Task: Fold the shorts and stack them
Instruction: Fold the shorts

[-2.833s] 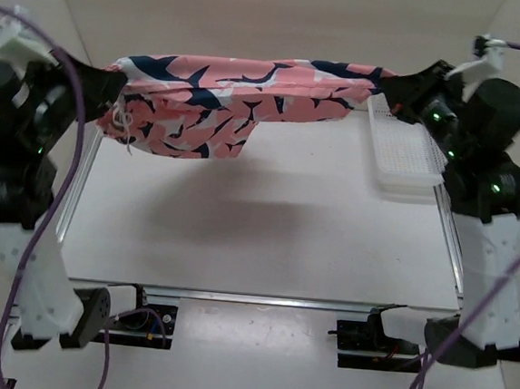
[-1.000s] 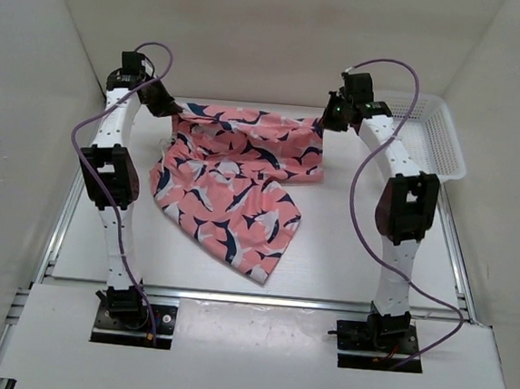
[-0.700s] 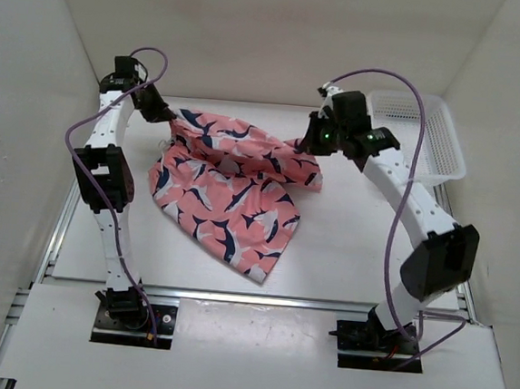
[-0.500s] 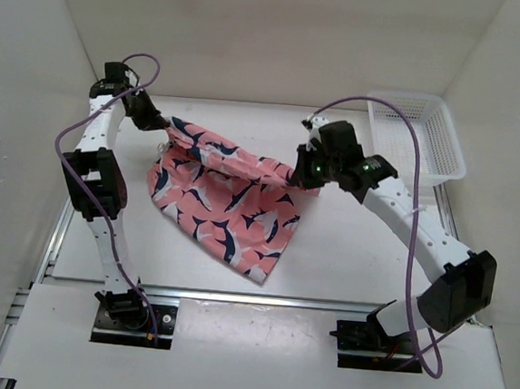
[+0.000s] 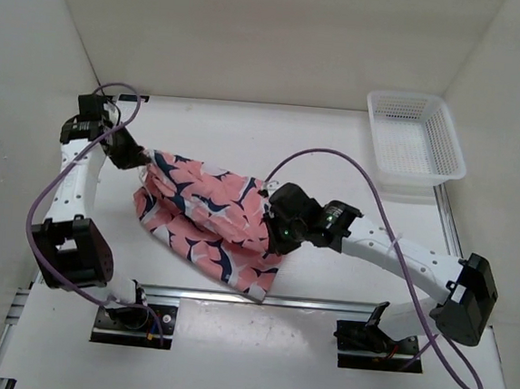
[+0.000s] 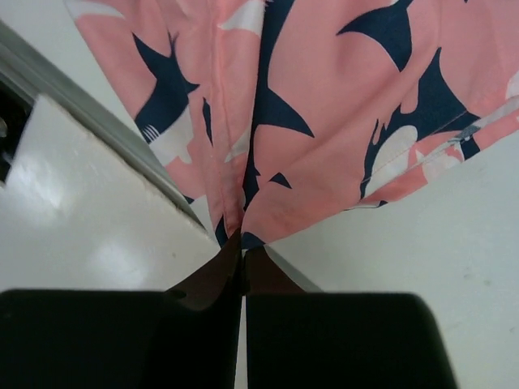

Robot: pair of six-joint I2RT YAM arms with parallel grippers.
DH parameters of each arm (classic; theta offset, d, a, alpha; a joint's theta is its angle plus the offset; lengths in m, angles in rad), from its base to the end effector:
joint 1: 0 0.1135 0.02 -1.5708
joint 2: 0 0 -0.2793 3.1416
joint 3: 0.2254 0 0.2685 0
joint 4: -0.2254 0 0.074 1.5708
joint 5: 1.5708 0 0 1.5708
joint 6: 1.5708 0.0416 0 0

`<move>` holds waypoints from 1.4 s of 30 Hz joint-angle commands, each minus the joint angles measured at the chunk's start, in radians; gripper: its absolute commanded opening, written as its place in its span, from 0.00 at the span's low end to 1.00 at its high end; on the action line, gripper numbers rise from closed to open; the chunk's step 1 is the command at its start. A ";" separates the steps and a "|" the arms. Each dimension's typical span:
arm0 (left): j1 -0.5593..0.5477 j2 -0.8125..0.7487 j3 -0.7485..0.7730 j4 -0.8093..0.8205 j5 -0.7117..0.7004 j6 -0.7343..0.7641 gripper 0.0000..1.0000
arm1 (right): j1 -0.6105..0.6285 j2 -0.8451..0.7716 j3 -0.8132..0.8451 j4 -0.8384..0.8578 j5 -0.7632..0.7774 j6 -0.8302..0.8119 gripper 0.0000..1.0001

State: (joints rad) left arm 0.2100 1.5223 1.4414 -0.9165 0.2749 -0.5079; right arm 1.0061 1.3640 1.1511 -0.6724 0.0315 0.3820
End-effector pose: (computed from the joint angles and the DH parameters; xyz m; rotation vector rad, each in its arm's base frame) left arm 0.3290 0.0586 0.3353 -0.8068 2.4496 -0.4653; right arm 0.1640 0.2564 0.3007 -0.7664 2.4224 0.5491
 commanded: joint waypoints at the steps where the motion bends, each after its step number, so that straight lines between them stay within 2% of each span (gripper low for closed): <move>1: 0.015 -0.111 -0.093 -0.061 -0.129 -0.043 0.18 | 0.049 0.004 -0.048 -0.047 0.019 0.064 0.00; 2: 0.015 -0.150 -0.137 -0.061 -0.129 -0.053 0.27 | 0.061 0.030 -0.072 -0.058 -0.001 0.064 0.00; 3: 0.015 -0.166 -0.156 -0.074 -0.129 -0.054 0.62 | 0.062 0.043 -0.073 -0.070 -0.014 0.064 0.02; 4: 0.015 -0.180 -0.171 -0.088 -0.129 -0.054 0.77 | 0.075 0.056 -0.073 -0.104 -0.015 0.078 0.12; 5: 0.015 -0.206 -0.193 -0.088 -0.129 -0.054 0.87 | 0.092 0.079 -0.073 -0.122 -0.015 0.078 0.38; 6: 0.015 -0.217 -0.202 -0.088 -0.129 -0.054 1.00 | 0.107 0.080 -0.073 -0.137 -0.001 0.092 0.56; 8: 0.015 -0.226 -0.202 -0.088 -0.129 -0.044 1.00 | 0.108 0.080 -0.062 -0.162 0.047 0.126 0.81; 9: 0.015 -0.226 -0.202 -0.088 -0.146 -0.032 1.00 | 0.108 0.061 -0.062 -0.162 0.076 0.135 0.87; 10: 0.015 -0.217 -0.202 -0.088 -0.146 -0.032 0.96 | 0.098 0.050 -0.053 -0.162 0.131 0.149 0.87; 11: 0.015 -0.217 -0.202 -0.075 -0.155 -0.032 0.77 | 0.098 0.041 -0.053 -0.162 0.148 0.158 0.87; 13: 0.015 -0.206 -0.233 -0.050 -0.174 -0.035 0.59 | 0.036 0.018 -0.039 -0.153 0.148 0.173 0.77; 14: 0.015 -0.186 -0.242 -0.050 -0.174 -0.035 0.57 | 0.010 0.018 -0.039 -0.120 0.127 0.182 0.73; 17: 0.015 -0.105 -0.272 -0.015 -0.174 -0.044 0.86 | -0.118 -0.003 -0.086 -0.028 -0.040 0.192 0.71; 19: 0.015 -0.028 -0.285 0.034 -0.164 -0.056 1.00 | -0.231 0.007 -0.132 0.008 -0.141 0.213 0.80; 20: 0.015 -0.002 -0.294 0.045 -0.164 -0.057 1.00 | -0.292 0.007 -0.146 0.046 -0.215 0.213 0.82; 22: 0.015 0.063 -0.294 0.065 -0.138 -0.066 1.00 | -0.340 0.047 -0.169 0.083 -0.269 0.213 0.85; 24: 0.015 0.102 -0.294 0.103 -0.123 -0.078 0.92 | -0.386 0.113 -0.169 0.123 -0.307 0.199 0.85; 26: 0.006 0.153 -0.265 0.103 -0.123 -0.078 0.76 | -0.405 0.158 -0.159 0.143 -0.320 0.184 0.82; 27: -0.003 0.166 -0.256 0.113 -0.134 -0.087 0.53 | -0.405 0.193 -0.159 0.169 -0.320 0.170 0.80; 29: -0.021 0.200 -0.224 0.113 -0.144 -0.087 0.28 | -0.405 0.230 -0.148 0.200 -0.330 0.170 0.72; 30: -0.032 0.211 -0.223 0.113 -0.144 -0.087 0.11 | -0.414 0.271 -0.139 0.211 -0.331 0.170 0.69; 33: -0.043 0.248 -0.193 0.113 -0.144 -0.087 0.11 | -0.426 0.340 -0.139 0.252 -0.331 0.170 0.50; 34: -0.052 0.248 -0.193 0.113 -0.144 -0.087 0.11 | -0.426 0.349 -0.139 0.272 -0.320 0.170 0.39; 37: -0.052 0.257 -0.182 0.113 -0.154 -0.087 0.11 | -0.437 0.372 -0.139 0.272 -0.298 0.170 0.21; 38: -0.052 0.257 -0.182 0.113 -0.154 -0.087 0.11 | -0.437 0.383 -0.127 0.272 -0.289 0.170 0.10; 40: -0.061 0.268 -0.170 0.113 -0.154 -0.098 0.11 | -0.448 0.394 -0.111 0.272 -0.259 0.158 0.00; 42: -0.070 0.306 -0.130 0.113 -0.145 -0.107 0.11 | -0.492 0.429 -0.064 0.260 -0.233 0.146 0.00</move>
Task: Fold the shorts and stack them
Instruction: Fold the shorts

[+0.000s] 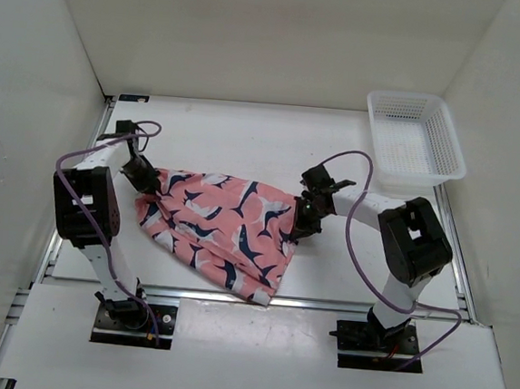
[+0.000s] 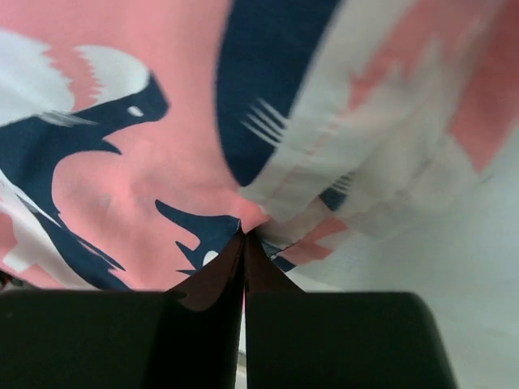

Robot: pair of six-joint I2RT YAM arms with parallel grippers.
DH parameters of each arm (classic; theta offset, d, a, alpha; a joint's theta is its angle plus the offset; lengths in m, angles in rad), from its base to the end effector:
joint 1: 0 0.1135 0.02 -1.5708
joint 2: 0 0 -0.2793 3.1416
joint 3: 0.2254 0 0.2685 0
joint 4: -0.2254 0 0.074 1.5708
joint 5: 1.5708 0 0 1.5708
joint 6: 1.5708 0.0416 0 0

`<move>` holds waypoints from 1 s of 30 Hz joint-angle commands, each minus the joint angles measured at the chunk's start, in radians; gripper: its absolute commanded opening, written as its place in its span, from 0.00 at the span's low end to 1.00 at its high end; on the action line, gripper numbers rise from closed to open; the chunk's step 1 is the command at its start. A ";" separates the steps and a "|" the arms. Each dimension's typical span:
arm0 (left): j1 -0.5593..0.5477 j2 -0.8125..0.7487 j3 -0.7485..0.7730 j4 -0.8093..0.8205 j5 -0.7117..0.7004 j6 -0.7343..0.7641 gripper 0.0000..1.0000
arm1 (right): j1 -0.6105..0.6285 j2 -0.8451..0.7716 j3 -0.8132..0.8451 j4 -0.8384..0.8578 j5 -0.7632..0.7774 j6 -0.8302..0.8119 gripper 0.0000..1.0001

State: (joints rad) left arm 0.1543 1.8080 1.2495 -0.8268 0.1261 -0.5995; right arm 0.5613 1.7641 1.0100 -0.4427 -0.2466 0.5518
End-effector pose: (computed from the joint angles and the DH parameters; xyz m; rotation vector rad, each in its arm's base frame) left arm 0.3572 0.0503 0.1839 -1.0800 2.7761 -0.2446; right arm 0.2886 0.1934 0.1457 -0.0816 2.8942 0.5939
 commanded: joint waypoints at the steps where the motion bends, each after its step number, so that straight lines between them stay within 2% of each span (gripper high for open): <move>1: -0.015 0.034 0.079 0.023 0.004 -0.025 0.11 | -0.064 0.043 0.099 0.004 0.071 -0.038 0.00; 6: -0.088 0.144 0.246 0.023 0.035 -0.094 0.11 | -0.185 0.182 0.313 -0.034 0.113 -0.102 0.00; 11: -0.124 0.205 0.384 0.023 0.090 -0.154 0.11 | -0.233 0.310 0.524 -0.106 0.144 -0.144 0.00; 12: -0.133 0.205 0.402 0.012 0.090 -0.154 0.15 | -0.244 0.310 0.568 -0.119 0.144 -0.153 0.00; 14: -0.133 0.191 0.429 0.003 0.110 -0.132 0.33 | -0.244 0.284 0.584 -0.142 0.168 -0.153 0.00; 15: -0.133 0.176 0.438 -0.006 0.110 -0.100 0.59 | -0.244 0.266 0.593 -0.152 0.178 -0.164 0.10; 16: -0.133 0.131 0.438 -0.006 0.075 -0.089 0.69 | -0.244 0.223 0.584 -0.152 0.178 -0.164 0.18; 18: -0.133 0.090 0.438 -0.018 0.031 -0.069 0.82 | -0.244 0.177 0.567 -0.162 0.188 -0.164 0.34; 19: -0.133 0.064 0.429 -0.032 -0.003 -0.050 0.83 | -0.244 0.135 0.552 -0.171 0.202 -0.164 0.52; 20: -0.121 0.063 0.429 -0.032 -0.016 -0.049 0.83 | -0.244 0.115 0.543 -0.171 0.220 -0.164 0.61; 22: -0.111 0.054 0.420 -0.046 -0.026 -0.026 0.76 | -0.244 0.062 0.513 -0.194 0.233 -0.164 0.63; 23: -0.098 0.054 0.406 -0.060 -0.035 -0.026 0.66 | -0.235 0.043 0.500 -0.194 0.233 -0.164 0.64; 24: -0.098 0.054 0.393 -0.069 -0.036 -0.026 0.34 | -0.235 0.025 0.484 -0.194 0.233 -0.164 0.64; 25: -0.087 0.054 0.361 -0.069 -0.048 -0.026 0.18 | -0.222 -0.009 0.452 -0.194 0.243 -0.164 0.64; 26: -0.078 0.054 0.344 -0.069 -0.060 -0.026 0.10 | -0.212 -0.023 0.435 -0.194 0.244 -0.155 0.64; 30: -0.078 0.054 0.312 -0.057 -0.109 0.015 0.10 | -0.199 -0.070 0.363 -0.203 0.253 -0.155 0.64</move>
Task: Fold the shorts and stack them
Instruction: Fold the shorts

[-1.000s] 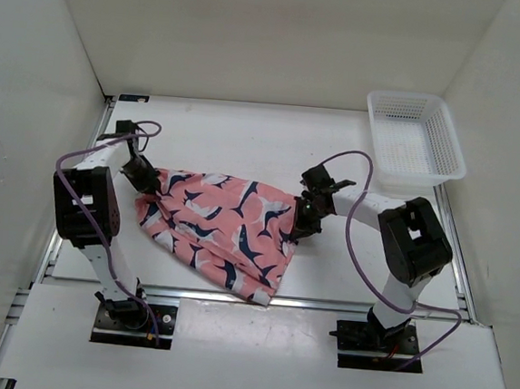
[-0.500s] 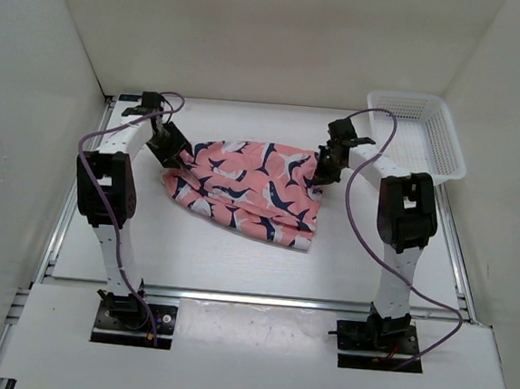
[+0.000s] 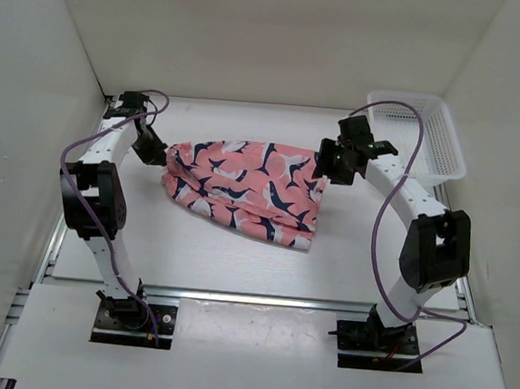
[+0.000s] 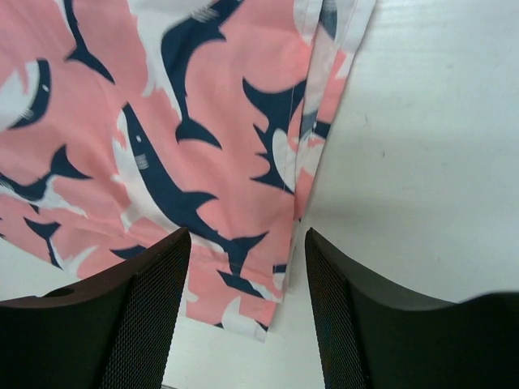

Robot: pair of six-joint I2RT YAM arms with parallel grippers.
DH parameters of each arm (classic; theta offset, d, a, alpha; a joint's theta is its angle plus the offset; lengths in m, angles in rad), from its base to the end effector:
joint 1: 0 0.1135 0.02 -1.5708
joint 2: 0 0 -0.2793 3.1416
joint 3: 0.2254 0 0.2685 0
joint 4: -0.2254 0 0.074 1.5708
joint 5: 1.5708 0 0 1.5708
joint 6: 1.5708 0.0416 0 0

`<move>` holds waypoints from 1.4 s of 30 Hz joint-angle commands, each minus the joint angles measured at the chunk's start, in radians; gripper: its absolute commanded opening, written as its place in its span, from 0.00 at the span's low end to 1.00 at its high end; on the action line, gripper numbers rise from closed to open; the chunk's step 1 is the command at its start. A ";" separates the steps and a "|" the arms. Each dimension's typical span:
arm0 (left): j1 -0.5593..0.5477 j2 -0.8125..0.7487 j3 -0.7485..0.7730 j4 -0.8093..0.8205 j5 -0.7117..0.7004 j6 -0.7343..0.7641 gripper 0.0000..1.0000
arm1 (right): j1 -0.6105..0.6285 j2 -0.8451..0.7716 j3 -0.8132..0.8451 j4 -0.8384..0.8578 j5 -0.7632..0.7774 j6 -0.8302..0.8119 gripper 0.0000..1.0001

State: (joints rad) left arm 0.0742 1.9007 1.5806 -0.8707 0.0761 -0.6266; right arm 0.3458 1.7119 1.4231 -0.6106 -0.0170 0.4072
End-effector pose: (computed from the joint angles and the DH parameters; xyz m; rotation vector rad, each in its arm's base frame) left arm 0.4197 0.0280 0.2451 -0.9372 2.6237 -0.2482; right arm 0.3753 0.1360 0.2825 0.0694 2.5010 0.3407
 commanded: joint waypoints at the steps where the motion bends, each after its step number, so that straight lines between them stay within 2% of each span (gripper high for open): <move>1: 0.003 -0.029 -0.019 -0.004 -0.059 0.059 0.10 | 0.027 -0.018 -0.061 -0.035 0.023 -0.001 0.64; 2: 0.003 0.001 -0.005 -0.004 -0.059 0.098 0.21 | 0.027 -0.018 -0.075 -0.035 0.023 -0.001 0.64; 3: 0.003 0.023 0.028 -0.004 -0.070 0.117 0.24 | 0.038 -0.018 -0.075 -0.035 0.023 -0.001 0.64; 5: 0.003 0.081 0.061 -0.004 -0.055 0.158 0.38 | 0.038 -0.018 -0.084 -0.035 0.023 -0.001 0.64; 7: 0.003 0.116 0.110 -0.004 -0.018 0.182 0.44 | 0.038 -0.018 -0.084 -0.035 0.023 -0.001 0.64; 8: 0.003 0.133 0.123 -0.004 -0.003 0.192 0.44 | 0.047 -0.027 -0.084 -0.044 0.023 -0.001 0.64; 9: 0.003 0.158 0.133 -0.004 0.029 0.202 0.50 | 0.047 -0.028 -0.084 -0.044 0.023 -0.001 0.64; 11: -0.007 0.178 0.145 -0.004 0.039 0.212 0.50 | 0.056 -0.040 -0.084 -0.057 0.023 -0.021 0.64; 12: -0.007 0.198 0.145 -0.004 0.039 0.212 0.50 | 0.065 -0.049 -0.075 -0.066 0.023 -0.021 0.67; 13: -0.016 0.208 0.154 -0.004 0.039 0.212 0.50 | 0.077 -0.049 -0.075 -0.066 0.012 -0.031 0.74; 14: -0.016 0.218 0.154 -0.004 0.039 0.212 0.50 | 0.088 -0.061 -0.075 -0.077 0.012 -0.031 0.79; 16: -0.016 0.238 0.165 -0.004 0.050 0.212 0.46 | 0.125 -0.072 -0.096 -0.077 0.000 -0.044 0.80; 18: -0.016 0.238 0.165 -0.004 0.050 0.212 0.35 | 0.154 -0.072 -0.105 -0.087 0.000 -0.054 0.83; 21: -0.016 0.227 0.174 -0.004 0.050 0.212 0.10 | 0.200 -0.081 -0.145 -0.098 0.011 -0.044 0.83; 28: -0.016 0.173 0.156 -0.004 0.019 0.222 0.10 | 0.233 -0.090 -0.187 -0.098 0.020 -0.024 0.84; 35: -0.025 0.026 0.098 -0.004 0.019 0.240 0.10 | 0.294 -0.110 -0.196 -0.107 0.020 -0.042 0.88; 38: -0.025 -0.008 0.088 -0.004 0.019 0.240 0.10 | 0.324 -0.072 -0.207 -0.098 0.037 -0.051 0.88; 41: -0.025 -0.008 0.088 -0.013 0.044 0.249 0.10 | 0.334 -0.029 -0.194 -0.098 0.124 -0.062 0.81; 42: -0.025 -0.008 0.099 -0.013 0.054 0.249 0.10 | 0.334 -0.018 -0.175 -0.098 0.146 -0.073 0.72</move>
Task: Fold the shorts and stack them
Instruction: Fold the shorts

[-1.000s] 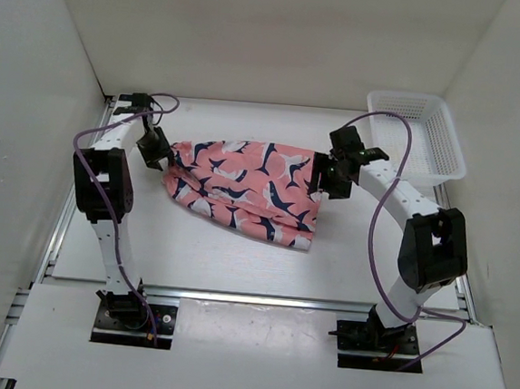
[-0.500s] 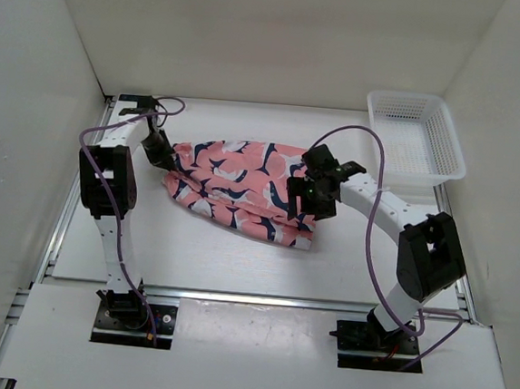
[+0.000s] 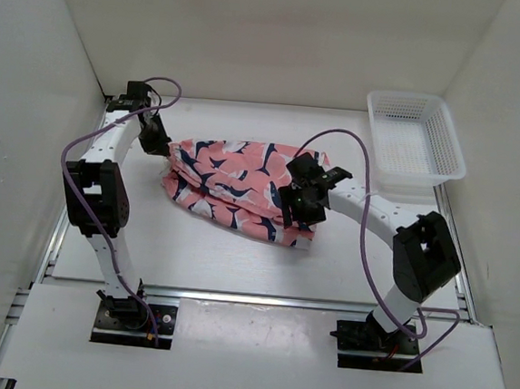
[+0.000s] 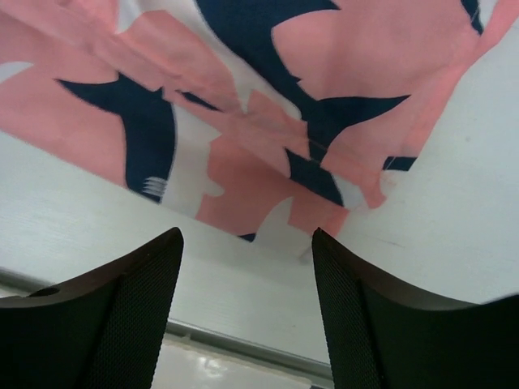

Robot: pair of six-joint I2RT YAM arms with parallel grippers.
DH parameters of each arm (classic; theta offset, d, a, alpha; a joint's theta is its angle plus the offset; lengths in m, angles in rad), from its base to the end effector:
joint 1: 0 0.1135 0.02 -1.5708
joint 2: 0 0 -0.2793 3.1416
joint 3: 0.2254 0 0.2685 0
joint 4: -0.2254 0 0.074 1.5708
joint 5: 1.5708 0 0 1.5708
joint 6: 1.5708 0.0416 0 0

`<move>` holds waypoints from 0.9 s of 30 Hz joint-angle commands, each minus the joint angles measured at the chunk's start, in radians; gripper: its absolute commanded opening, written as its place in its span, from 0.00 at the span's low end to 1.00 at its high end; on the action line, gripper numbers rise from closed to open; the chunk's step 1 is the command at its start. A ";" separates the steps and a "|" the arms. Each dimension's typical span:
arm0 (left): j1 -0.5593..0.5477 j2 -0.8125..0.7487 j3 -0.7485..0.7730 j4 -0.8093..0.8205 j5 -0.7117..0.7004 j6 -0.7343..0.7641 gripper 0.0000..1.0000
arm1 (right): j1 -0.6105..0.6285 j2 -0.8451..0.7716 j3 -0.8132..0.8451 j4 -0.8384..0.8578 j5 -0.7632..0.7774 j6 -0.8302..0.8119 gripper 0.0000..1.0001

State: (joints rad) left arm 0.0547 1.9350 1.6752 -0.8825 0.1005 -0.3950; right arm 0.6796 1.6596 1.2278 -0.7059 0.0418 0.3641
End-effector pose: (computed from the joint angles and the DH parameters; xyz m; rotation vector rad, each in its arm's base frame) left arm 0.4354 0.0197 0.2603 -0.5788 2.6646 -0.2356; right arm 0.2781 0.2224 0.2318 -0.4172 2.7028 0.2503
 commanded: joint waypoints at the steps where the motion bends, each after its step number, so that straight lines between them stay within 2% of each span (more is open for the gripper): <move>1: -0.006 -0.042 0.004 -0.001 0.030 0.018 0.10 | 0.000 0.052 0.030 -0.003 0.107 -0.030 0.69; 3: -0.006 -0.042 0.015 -0.010 0.039 0.018 0.10 | 0.000 0.077 0.056 -0.003 0.147 -0.042 0.60; 13: -0.006 -0.022 0.067 -0.029 0.039 0.027 0.10 | 0.009 0.196 0.056 0.052 0.217 -0.102 0.59; 15: -0.006 -0.022 0.076 -0.038 0.039 0.027 0.10 | 0.009 0.209 0.065 0.062 0.263 -0.102 0.53; 22: -0.006 -0.013 0.095 -0.047 0.039 0.027 0.10 | 0.009 0.232 0.096 0.062 0.322 -0.068 0.23; 23: -0.006 -0.013 0.106 -0.047 0.048 0.027 0.10 | 0.009 0.247 0.096 0.062 0.322 -0.059 0.13; 25: -0.006 -0.013 0.116 -0.056 0.048 0.027 0.10 | 0.009 0.256 0.107 0.062 0.351 -0.059 0.00; 27: -0.006 -0.013 0.141 -0.070 0.059 0.027 0.10 | 0.009 0.230 0.130 0.040 0.372 -0.047 0.00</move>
State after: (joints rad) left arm 0.0536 1.9423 1.7531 -0.9360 0.1280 -0.3813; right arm 0.6849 1.9022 1.3056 -0.6533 0.3477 0.3058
